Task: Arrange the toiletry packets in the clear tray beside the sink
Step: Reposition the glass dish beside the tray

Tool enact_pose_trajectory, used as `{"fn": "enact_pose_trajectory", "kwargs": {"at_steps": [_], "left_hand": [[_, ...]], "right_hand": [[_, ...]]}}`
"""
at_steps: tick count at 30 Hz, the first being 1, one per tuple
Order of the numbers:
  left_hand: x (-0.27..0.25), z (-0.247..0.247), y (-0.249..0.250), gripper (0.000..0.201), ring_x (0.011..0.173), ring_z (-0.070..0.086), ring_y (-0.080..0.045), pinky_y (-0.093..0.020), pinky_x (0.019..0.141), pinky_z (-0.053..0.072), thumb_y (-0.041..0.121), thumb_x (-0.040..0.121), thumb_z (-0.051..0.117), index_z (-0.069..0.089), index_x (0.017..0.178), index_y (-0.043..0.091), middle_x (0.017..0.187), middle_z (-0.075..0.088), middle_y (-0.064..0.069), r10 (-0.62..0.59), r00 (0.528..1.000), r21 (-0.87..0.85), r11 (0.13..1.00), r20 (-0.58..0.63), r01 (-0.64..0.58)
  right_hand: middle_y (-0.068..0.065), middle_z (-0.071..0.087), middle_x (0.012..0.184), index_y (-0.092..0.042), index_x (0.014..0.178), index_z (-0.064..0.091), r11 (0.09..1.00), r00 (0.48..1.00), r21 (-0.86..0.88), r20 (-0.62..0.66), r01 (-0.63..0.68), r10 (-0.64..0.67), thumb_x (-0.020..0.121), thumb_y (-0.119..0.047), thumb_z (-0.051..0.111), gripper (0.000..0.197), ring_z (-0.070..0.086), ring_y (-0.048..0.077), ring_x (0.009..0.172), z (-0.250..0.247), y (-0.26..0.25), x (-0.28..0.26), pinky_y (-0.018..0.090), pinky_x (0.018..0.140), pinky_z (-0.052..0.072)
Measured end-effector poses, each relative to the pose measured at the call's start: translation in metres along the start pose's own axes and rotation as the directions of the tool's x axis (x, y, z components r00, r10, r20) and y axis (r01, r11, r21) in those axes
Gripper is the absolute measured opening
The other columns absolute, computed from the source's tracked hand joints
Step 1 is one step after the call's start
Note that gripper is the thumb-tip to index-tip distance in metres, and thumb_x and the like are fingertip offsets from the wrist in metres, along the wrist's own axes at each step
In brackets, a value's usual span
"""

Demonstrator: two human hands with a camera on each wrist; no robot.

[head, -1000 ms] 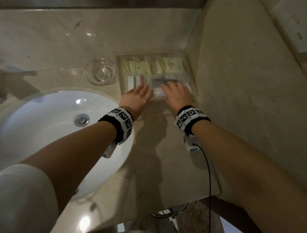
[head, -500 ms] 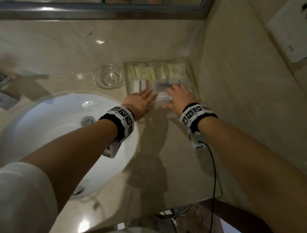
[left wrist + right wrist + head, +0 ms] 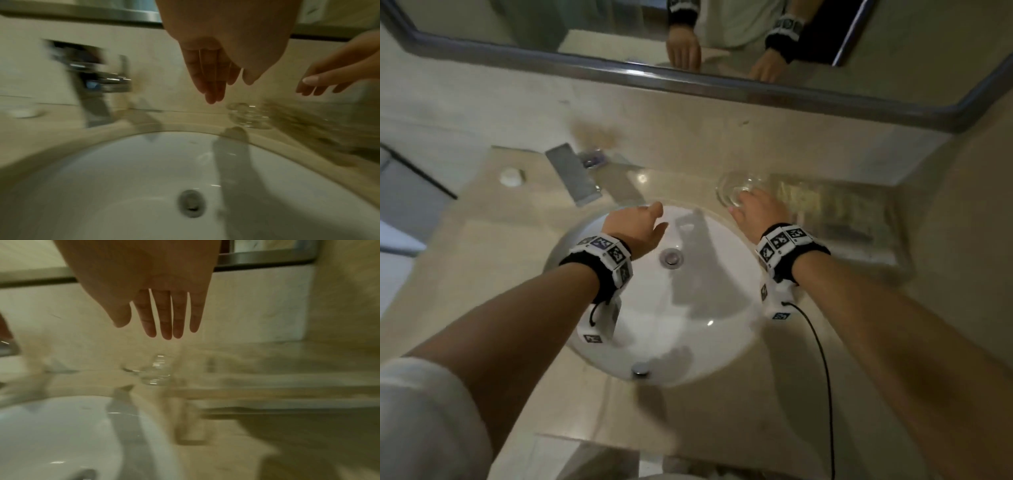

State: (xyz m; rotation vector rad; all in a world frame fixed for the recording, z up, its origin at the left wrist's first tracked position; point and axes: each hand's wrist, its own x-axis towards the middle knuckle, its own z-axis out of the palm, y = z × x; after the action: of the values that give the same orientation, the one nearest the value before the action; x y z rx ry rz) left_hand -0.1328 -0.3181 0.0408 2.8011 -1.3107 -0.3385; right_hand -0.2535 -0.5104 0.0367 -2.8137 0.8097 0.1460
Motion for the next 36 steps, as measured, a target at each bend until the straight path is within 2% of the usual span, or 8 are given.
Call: {"fn": "enact_pose_trajectory", "kwargs": {"at_steps": [5, 9, 12, 18, 22, 26, 30, 36], "left_hand": [[-0.03, -0.012, -0.111, 0.033, 0.096, 0.062, -0.036, -0.035, 0.073, 0.044, 0.034, 0.096, 0.037, 0.048, 0.119, 0.014, 0.109, 0.065, -0.017, -0.17, 0.985, 0.02, 0.985, -0.025, 0.171], [-0.032, -0.018, -0.194, 0.029, 0.084, 0.061, -0.039, -0.04, 0.068, 0.047, 0.029, 0.095, 0.038, 0.049, 0.107, 0.005, 0.096, 0.064, -0.023, -0.304, 0.949, -0.066, 0.952, -0.083, 0.299], [-0.019, -0.015, -0.238, 0.032, 0.087, 0.06, -0.038, -0.038, 0.066, 0.043, 0.025, 0.094, 0.039, 0.044, 0.118, 0.003, 0.1, 0.062, -0.022, -0.386, 0.922, -0.117, 0.918, -0.044, 0.379], [0.024, 0.0, -0.288, 0.038, 0.113, 0.046, -0.039, -0.046, 0.088, 0.041, 0.009, 0.088, 0.044, 0.038, 0.125, 0.002, 0.127, 0.044, -0.021, -0.408, 0.913, -0.247, 0.886, -0.014, 0.392], [0.054, 0.01, -0.304, 0.05, 0.125, 0.038, -0.039, -0.049, 0.099, 0.04, 0.008, 0.087, 0.047, 0.034, 0.135, 0.015, 0.146, 0.025, -0.016, -0.349, 0.934, -0.218, 0.909, 0.072, 0.356], [0.079, 0.018, -0.313, 0.06, 0.139, 0.022, -0.037, -0.049, 0.11, 0.031, 0.017, 0.091, 0.045, 0.02, 0.145, 0.027, 0.158, 0.003, -0.008, -0.272, 0.933, -0.182, 0.931, 0.237, 0.318], [0.093, 0.023, -0.315, 0.04, 0.124, 0.034, -0.04, -0.049, 0.103, 0.038, 0.028, 0.091, 0.042, 0.039, 0.129, 0.015, 0.137, 0.034, -0.017, -0.222, 0.947, -0.116, 0.96, 0.233, 0.253], [0.087, 0.012, -0.312, 0.041, 0.115, 0.047, -0.042, -0.047, 0.095, 0.042, 0.021, 0.09, 0.047, 0.045, 0.128, 0.006, 0.126, 0.044, -0.023, -0.286, 0.955, -0.25, 0.922, 0.074, 0.295]], "right_hand": [[0.016, 0.054, 0.127, -0.006, 0.122, 0.055, 1.0, 1.0, 0.022, 0.023, 0.019, -0.019, 0.097, -0.03, 0.042, 0.037, 0.049, 0.033, 0.118, 0.007, -0.079, 0.032, 0.04, 0.097, 0.042], [0.014, 0.057, 0.124, -0.008, 0.118, 0.057, 0.997, 0.999, 0.059, 0.015, -0.04, 0.039, 0.095, -0.03, 0.045, 0.034, 0.053, 0.032, 0.114, 0.022, -0.132, 0.061, 0.042, 0.098, 0.044], [0.017, 0.059, 0.121, -0.005, 0.117, 0.057, 0.989, 0.993, 0.097, 0.055, -0.109, 0.104, 0.094, -0.028, 0.048, 0.034, 0.055, 0.035, 0.111, 0.04, -0.158, 0.081, 0.041, 0.096, 0.045], [0.022, 0.058, 0.119, -0.002, 0.117, 0.056, 0.976, 0.97, 0.054, 0.129, -0.212, 0.204, 0.093, -0.024, 0.045, 0.034, 0.055, 0.038, 0.11, 0.073, -0.181, 0.106, 0.042, 0.092, 0.046], [0.022, 0.052, 0.13, 0.002, 0.127, 0.047, 0.978, 0.966, 0.015, 0.159, -0.207, 0.202, 0.097, -0.022, 0.038, 0.039, 0.049, 0.037, 0.117, 0.084, -0.183, 0.115, 0.042, 0.101, 0.04], [0.022, 0.052, 0.127, 0.001, 0.126, 0.047, 0.971, 0.956, 0.007, 0.177, -0.24, 0.235, 0.096, -0.022, 0.04, 0.038, 0.048, 0.038, 0.117, 0.092, -0.181, 0.113, 0.043, 0.098, 0.042], [0.019, 0.049, 0.134, -0.004, 0.133, 0.046, 0.961, 0.949, 0.038, 0.177, -0.273, 0.262, 0.097, -0.026, 0.043, 0.042, 0.044, 0.035, 0.124, 0.096, -0.179, 0.106, 0.043, 0.101, 0.041], [0.019, 0.051, 0.13, -0.004, 0.128, 0.05, 0.967, 0.956, 0.022, 0.157, -0.254, 0.248, 0.097, -0.024, 0.044, 0.038, 0.046, 0.036, 0.12, 0.088, -0.179, 0.109, 0.042, 0.098, 0.042]]}}
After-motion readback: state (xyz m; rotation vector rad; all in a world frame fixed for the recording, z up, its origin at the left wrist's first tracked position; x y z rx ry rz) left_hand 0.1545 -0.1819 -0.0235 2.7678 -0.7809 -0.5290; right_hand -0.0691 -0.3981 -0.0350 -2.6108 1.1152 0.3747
